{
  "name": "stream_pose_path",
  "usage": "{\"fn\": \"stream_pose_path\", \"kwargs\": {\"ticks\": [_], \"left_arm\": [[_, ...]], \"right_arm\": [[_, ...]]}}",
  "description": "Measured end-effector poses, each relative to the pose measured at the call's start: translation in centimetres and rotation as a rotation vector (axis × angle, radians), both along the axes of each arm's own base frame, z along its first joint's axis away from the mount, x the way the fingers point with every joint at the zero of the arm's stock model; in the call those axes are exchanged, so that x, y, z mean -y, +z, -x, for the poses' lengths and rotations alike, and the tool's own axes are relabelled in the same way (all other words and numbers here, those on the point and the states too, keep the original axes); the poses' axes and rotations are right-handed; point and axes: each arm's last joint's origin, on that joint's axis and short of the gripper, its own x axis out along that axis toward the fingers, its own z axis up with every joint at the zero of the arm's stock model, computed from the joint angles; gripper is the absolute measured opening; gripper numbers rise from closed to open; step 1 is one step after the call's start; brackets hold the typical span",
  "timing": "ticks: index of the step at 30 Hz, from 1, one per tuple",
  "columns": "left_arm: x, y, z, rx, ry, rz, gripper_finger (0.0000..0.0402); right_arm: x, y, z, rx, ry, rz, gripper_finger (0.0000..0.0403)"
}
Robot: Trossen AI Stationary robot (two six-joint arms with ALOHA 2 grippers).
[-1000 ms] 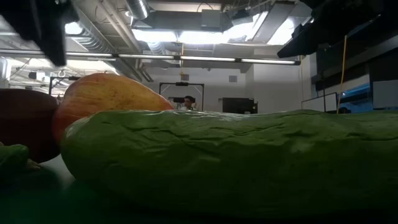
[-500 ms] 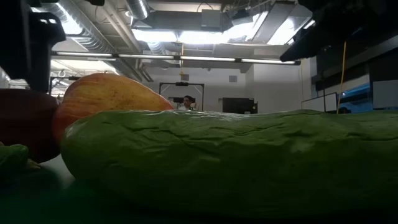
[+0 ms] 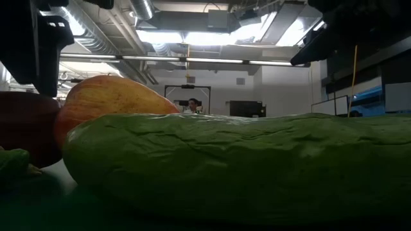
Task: Sort produce into baskets
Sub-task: Put the apple into the white bin
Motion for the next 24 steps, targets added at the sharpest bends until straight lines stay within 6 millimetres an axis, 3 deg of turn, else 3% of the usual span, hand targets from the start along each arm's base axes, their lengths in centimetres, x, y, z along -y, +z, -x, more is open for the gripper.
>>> {"fn": "stream_pose_path", "kwargs": {"ticks": [17, 24], "left_arm": [[0.0, 0.0, -0.1, -0.007, 0.066, 0.049, 0.0277], [-0.3, -1.8, 0.5, -0.021, 0.118, 0.076, 0.0277]], "right_arm": [[0.0, -0.1, 0.1, -0.015, 0.005, 0.0, 0.0209], [0.0, -0.1, 0.1, -0.017, 0.009, -0.015, 0.0209]]}}
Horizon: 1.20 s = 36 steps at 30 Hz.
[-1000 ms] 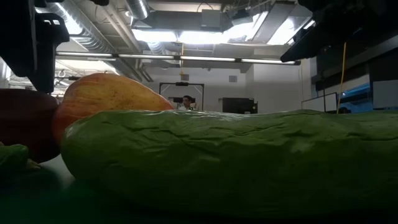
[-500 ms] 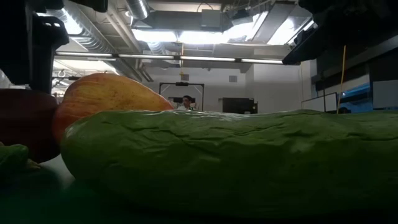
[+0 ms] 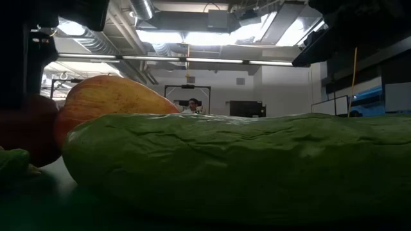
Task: Sort produce into baskets
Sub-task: Put the apple into the white bin
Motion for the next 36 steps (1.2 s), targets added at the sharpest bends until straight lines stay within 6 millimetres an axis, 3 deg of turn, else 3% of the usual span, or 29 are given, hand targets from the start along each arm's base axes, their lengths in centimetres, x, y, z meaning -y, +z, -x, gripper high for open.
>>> {"fn": "stream_pose_path", "kwargs": {"ticks": [15, 23, 36], "left_arm": [[-0.4, -2.0, 0.5, 0.008, 0.002, 0.056, 0.0268], [-0.9, -1.4, 0.4, 0.009, -0.017, 0.084, 0.0234], [-3.6, -0.5, -0.2, -0.005, -0.039, 0.029, 0.0228]], "right_arm": [[0.0, 0.0, 0.0, -0.001, 0.0, 0.0, 0.0209], [0.0, 0.0, 0.0, -0.001, 0.0, 0.0, 0.0209], [0.0, -0.3, 0.2, -0.033, -0.011, -0.006, 0.0209]]}}
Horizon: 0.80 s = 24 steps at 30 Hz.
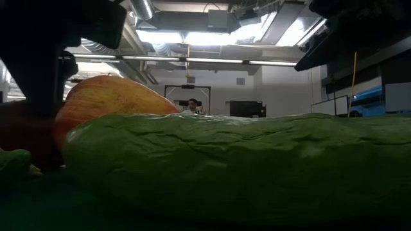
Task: Sort produce into baskets
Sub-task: Put the apple into the white bin
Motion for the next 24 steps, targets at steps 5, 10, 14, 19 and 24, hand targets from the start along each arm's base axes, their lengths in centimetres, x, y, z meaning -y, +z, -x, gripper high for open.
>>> {"fn": "stream_pose_path", "kwargs": {"ticks": [5, 10, 14, 19, 24], "left_arm": [[-0.8, 0.2, 0.0, -0.017, -0.012, -0.039, 0.0228], [-2.0, 1.8, 0.2, 0.027, -0.007, -0.063, 0.0228], [-3.8, 4.2, 0.8, 0.105, 0.024, -0.116, 0.0228], [-6.3, 7.5, 2.0, 0.22, 0.07, -0.196, 0.0228], [-9.5, 10.1, 2.8, 0.328, 0.118, -0.323, 0.0228]], "right_arm": [[0.0, 0.0, 0.0, 0.001, 0.0, 0.0, 0.0209], [0.0, 0.0, 0.0, 0.002, -0.001, 0.001, 0.0209], [0.1, 0.0, 0.0, 0.005, -0.017, 0.012, 0.0209], [0.1, 0.0, 0.0, 0.007, -0.023, 0.016, 0.0209], [0.1, 0.0, 0.0, 0.008, -0.023, 0.016, 0.0209]]}}
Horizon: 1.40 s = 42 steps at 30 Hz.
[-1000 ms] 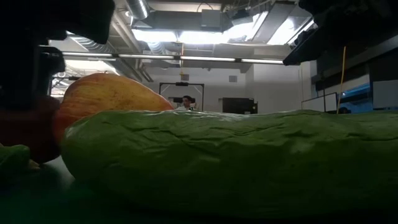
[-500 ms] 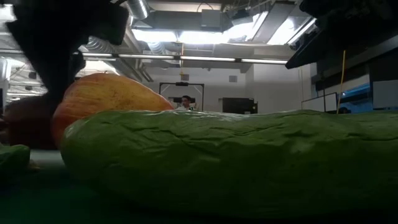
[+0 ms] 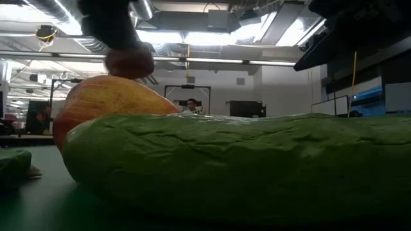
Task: Sort produce into baskets
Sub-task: Put the apple into the white bin
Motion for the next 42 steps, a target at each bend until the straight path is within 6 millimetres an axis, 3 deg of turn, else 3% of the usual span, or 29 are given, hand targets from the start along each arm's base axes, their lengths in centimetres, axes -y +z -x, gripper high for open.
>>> {"fn": "stream_pose_path", "kwargs": {"ticks": [6, 13, 29, 34, 42], "left_arm": [[-4.2, 1.4, 0.1, 0.018, 0.089, -0.196, 0.0228], [-9.5, 2.3, -1.3, 0.042, 0.135, -0.338, 0.0228], [-18.2, 4.1, -1.5, 0.209, 0.126, -0.392, 0.0228], [-21.6, 2.9, -1.5, 0.187, 0.157, -0.371, 0.0228], [-25.6, -1.5, -2.1, 0.029, 0.203, -0.312, 0.0228]], "right_arm": [[0.0, 0.0, 0.0, 0.002, -0.011, 0.007, 0.0209], [0.1, 0.0, 0.0, 0.006, -0.028, 0.019, 0.0209], [0.1, 0.0, 0.0, 0.008, -0.04, 0.029, 0.0209], [0.2, 0.0, 0.0, 0.009, -0.046, 0.023, 0.0209], [0.2, 0.1, 0.0, 0.011, -0.048, 0.021, 0.0209]]}}
